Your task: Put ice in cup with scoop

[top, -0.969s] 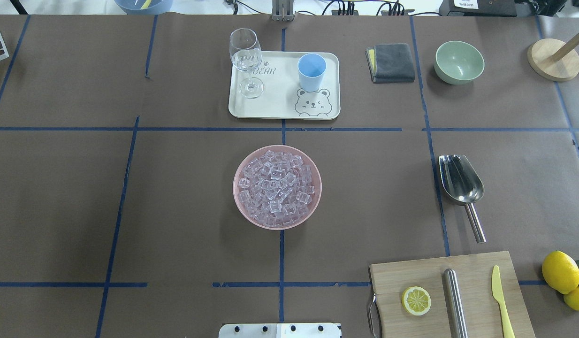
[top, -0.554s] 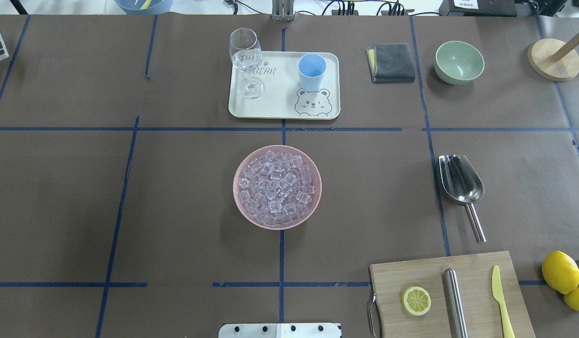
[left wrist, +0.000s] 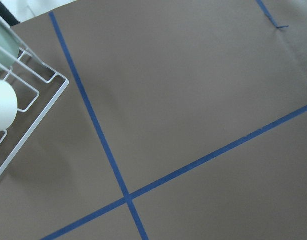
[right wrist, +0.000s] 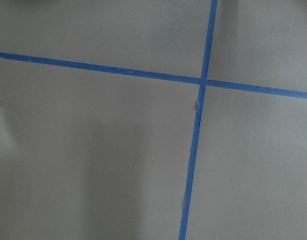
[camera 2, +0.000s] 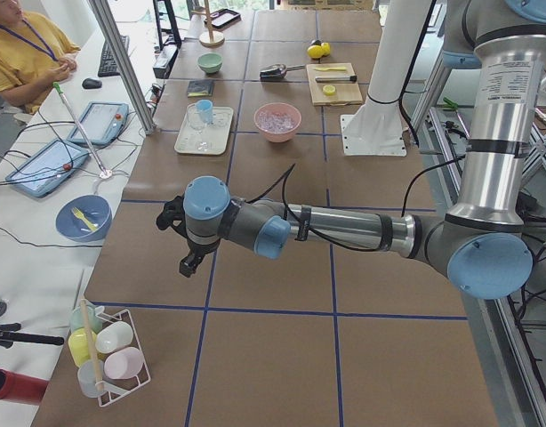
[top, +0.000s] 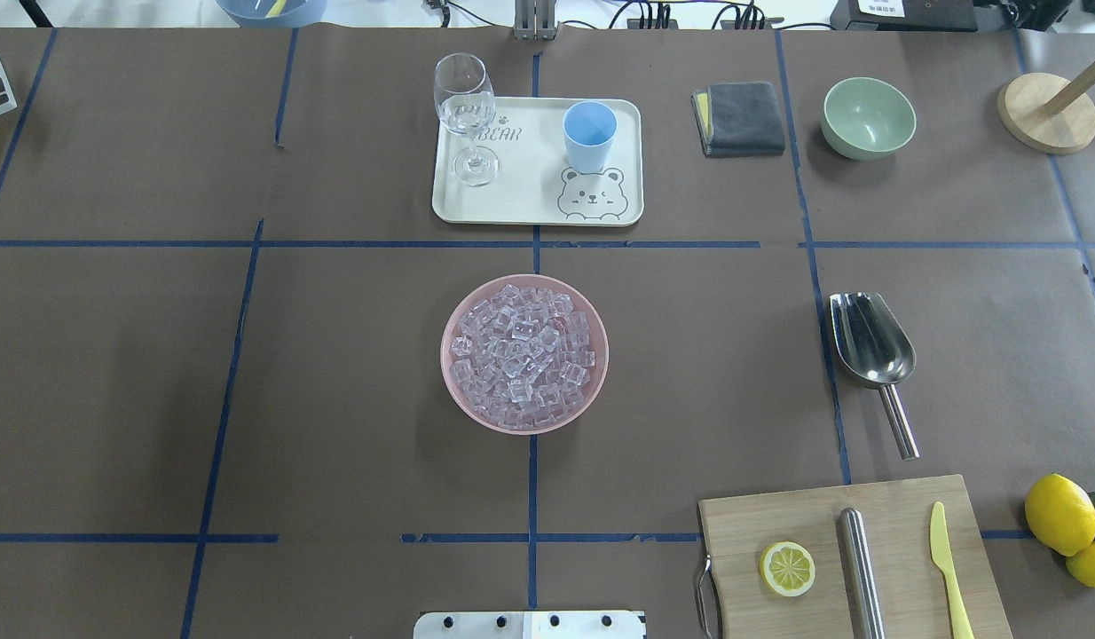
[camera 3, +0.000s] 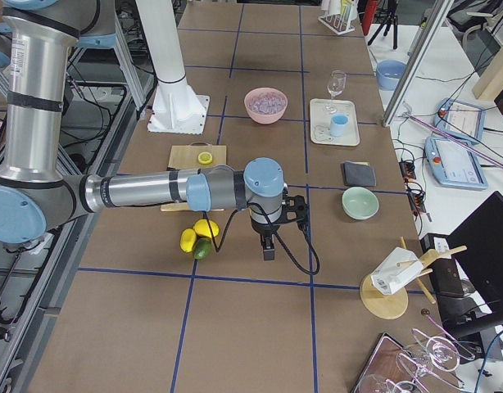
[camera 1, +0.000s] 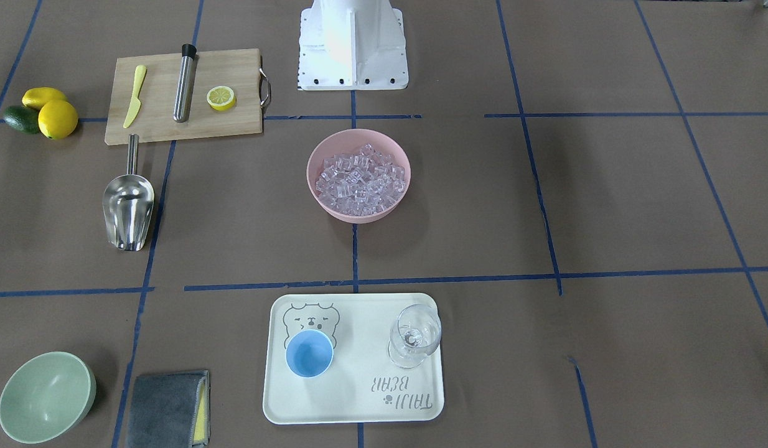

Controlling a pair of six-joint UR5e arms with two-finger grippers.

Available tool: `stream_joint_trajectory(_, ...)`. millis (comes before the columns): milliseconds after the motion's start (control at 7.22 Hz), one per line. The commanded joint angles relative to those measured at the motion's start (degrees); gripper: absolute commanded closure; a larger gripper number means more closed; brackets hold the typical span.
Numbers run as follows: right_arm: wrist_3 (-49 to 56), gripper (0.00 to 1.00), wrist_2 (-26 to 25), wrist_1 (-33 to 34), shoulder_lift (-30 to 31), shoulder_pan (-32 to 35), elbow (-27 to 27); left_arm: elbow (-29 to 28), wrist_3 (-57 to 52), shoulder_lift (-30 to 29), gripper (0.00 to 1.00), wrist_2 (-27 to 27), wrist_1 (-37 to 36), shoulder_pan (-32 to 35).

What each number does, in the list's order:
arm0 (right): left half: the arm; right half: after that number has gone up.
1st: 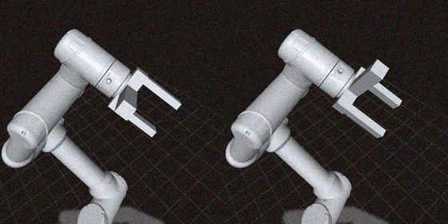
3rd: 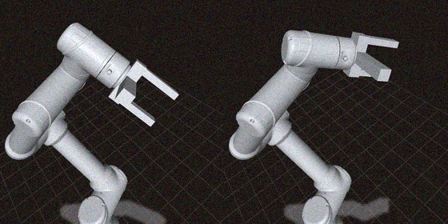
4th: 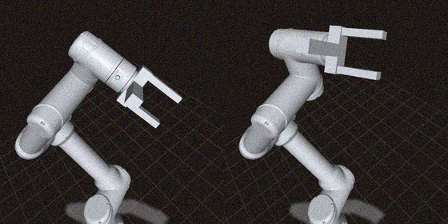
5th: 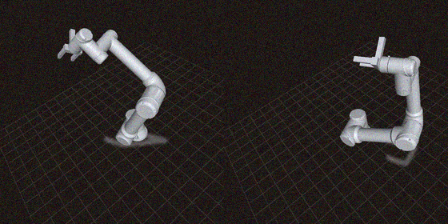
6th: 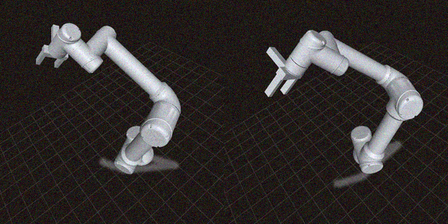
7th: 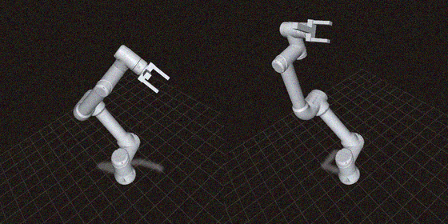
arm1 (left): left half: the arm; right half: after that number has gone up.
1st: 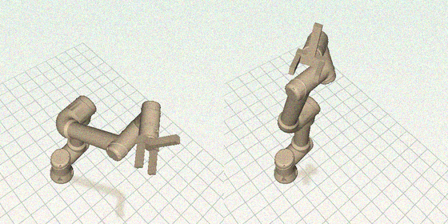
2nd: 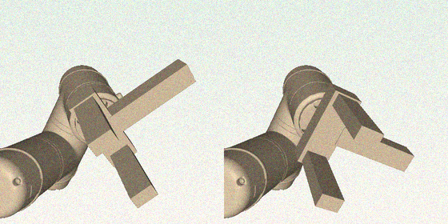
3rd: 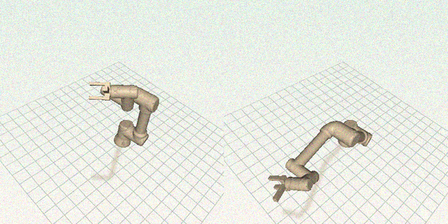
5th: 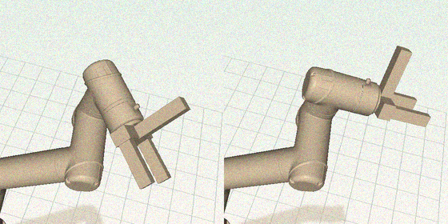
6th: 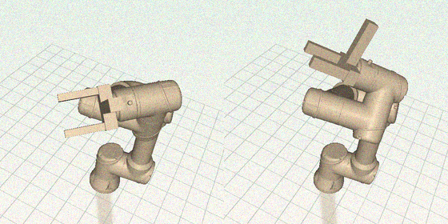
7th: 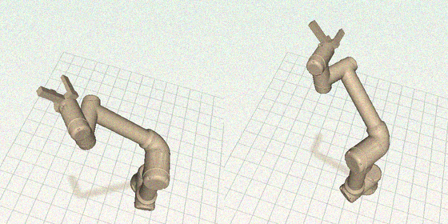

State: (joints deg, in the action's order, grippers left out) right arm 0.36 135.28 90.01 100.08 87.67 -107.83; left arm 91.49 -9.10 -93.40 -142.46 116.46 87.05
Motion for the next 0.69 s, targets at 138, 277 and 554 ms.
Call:
stream_joint_trajectory(138, -0.01, 0.0, -0.02, -0.01, -0.06, -0.39, 0.07, 0.09, -0.74, -1.95, 0.0, -0.27, 19.93, -13.44)
stream_joint_trajectory(277, -0.01, 0.0, -0.02, -0.09, -0.06, -0.39, 0.07, 0.52, -0.22, -3.18, 0.0, -0.27, 22.56, -18.79)
stream_joint_trajectory(554, 0.17, 0.0, -0.02, -0.44, 0.03, -0.39, -0.1, -0.09, 0.13, -7.73, 0.0, 0.42, 25.83, -27.67)
